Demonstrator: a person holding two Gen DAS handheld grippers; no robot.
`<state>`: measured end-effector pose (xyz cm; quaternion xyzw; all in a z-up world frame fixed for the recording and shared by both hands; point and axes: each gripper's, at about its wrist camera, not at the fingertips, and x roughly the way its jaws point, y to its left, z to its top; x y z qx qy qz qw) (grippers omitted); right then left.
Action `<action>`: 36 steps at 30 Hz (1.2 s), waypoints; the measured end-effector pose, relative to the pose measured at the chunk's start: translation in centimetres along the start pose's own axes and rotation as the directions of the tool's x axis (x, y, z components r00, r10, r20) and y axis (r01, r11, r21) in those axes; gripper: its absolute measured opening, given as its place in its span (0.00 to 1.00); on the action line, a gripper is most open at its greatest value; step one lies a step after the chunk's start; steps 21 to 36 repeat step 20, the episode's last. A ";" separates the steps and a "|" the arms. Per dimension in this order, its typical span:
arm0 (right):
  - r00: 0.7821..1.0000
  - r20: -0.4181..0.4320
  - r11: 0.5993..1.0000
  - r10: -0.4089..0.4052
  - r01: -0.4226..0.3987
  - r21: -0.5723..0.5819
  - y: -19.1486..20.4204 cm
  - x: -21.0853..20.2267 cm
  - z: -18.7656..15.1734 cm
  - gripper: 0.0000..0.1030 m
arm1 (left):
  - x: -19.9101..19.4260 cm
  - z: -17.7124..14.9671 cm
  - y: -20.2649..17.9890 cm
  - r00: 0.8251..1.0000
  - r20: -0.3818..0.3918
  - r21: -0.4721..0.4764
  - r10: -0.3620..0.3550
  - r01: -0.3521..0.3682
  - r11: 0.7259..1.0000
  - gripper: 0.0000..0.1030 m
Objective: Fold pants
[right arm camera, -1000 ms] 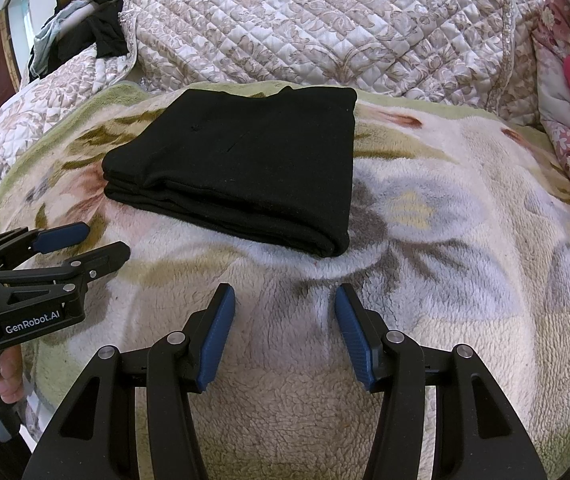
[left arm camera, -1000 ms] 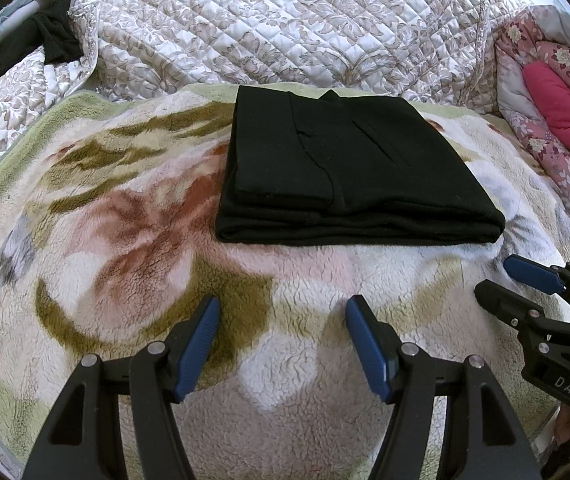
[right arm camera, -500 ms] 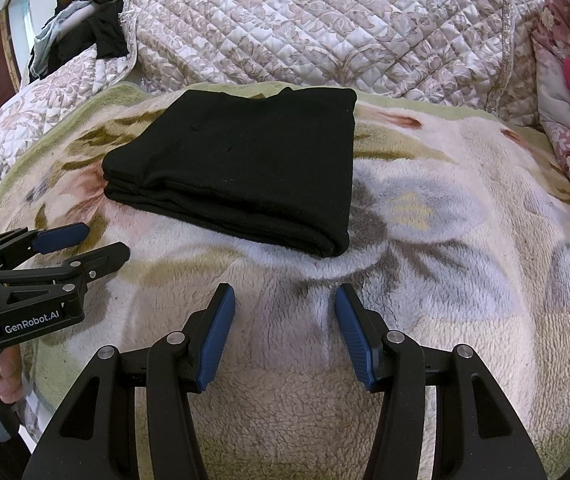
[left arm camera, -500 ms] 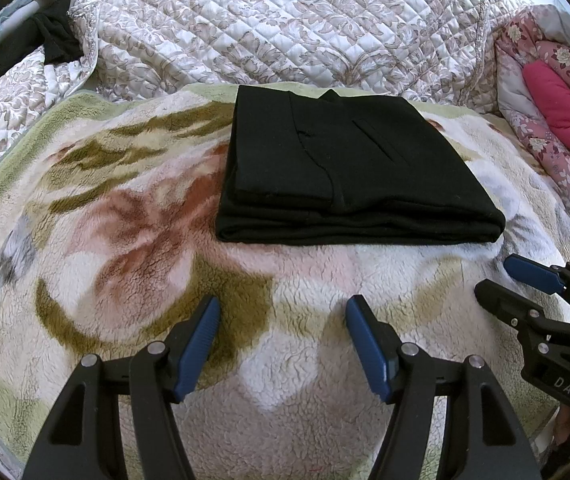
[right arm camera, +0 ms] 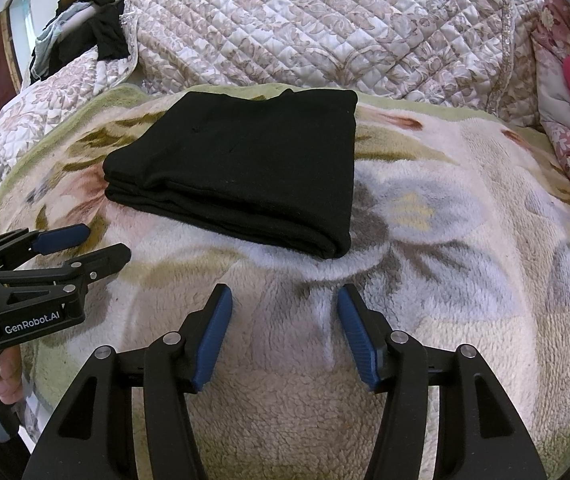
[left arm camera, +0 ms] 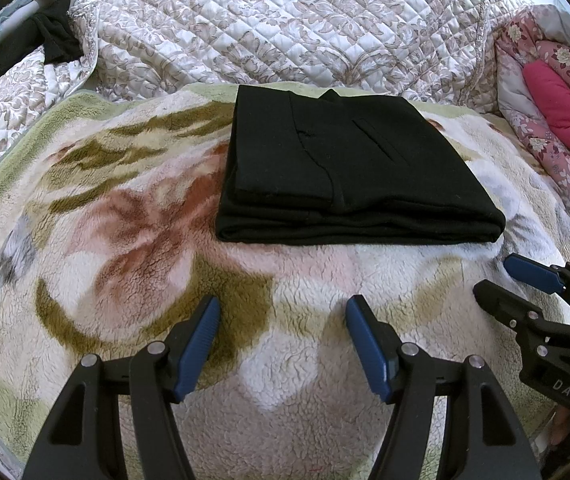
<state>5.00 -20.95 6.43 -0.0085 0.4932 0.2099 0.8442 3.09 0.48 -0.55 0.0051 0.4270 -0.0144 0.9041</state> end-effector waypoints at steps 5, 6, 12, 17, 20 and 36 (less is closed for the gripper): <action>1.000 0.001 1.000 -0.002 0.002 -0.001 0.1 -0.1 0.0 0.55 | 0.0 0.0 0.0 1.000 0.000 0.000 0.001 -0.001 1.000 0.66; 1.000 0.001 1.000 -0.002 0.002 -0.002 0.0 0.0 0.1 0.55 | 0.0 0.0 0.0 1.000 0.000 0.000 0.001 -0.001 1.000 0.66; 1.000 0.002 1.000 -0.003 0.003 -0.004 0.0 0.0 0.1 0.55 | 0.0 0.0 0.0 1.000 0.001 0.002 0.002 -0.002 1.000 0.66; 1.000 0.003 1.000 -0.003 0.003 -0.002 0.1 0.0 0.0 0.55 | 0.0 0.0 -0.1 1.000 0.001 0.000 0.001 -0.001 1.000 0.66; 1.000 0.003 1.000 -0.004 0.004 -0.002 0.1 0.0 0.0 0.56 | 0.0 0.0 0.0 1.000 0.001 0.002 0.001 -0.001 1.000 0.66; 1.000 0.003 1.000 -0.004 0.004 -0.002 0.1 0.0 0.0 0.56 | 0.0 0.0 0.0 1.000 0.001 0.002 0.001 -0.001 1.000 0.66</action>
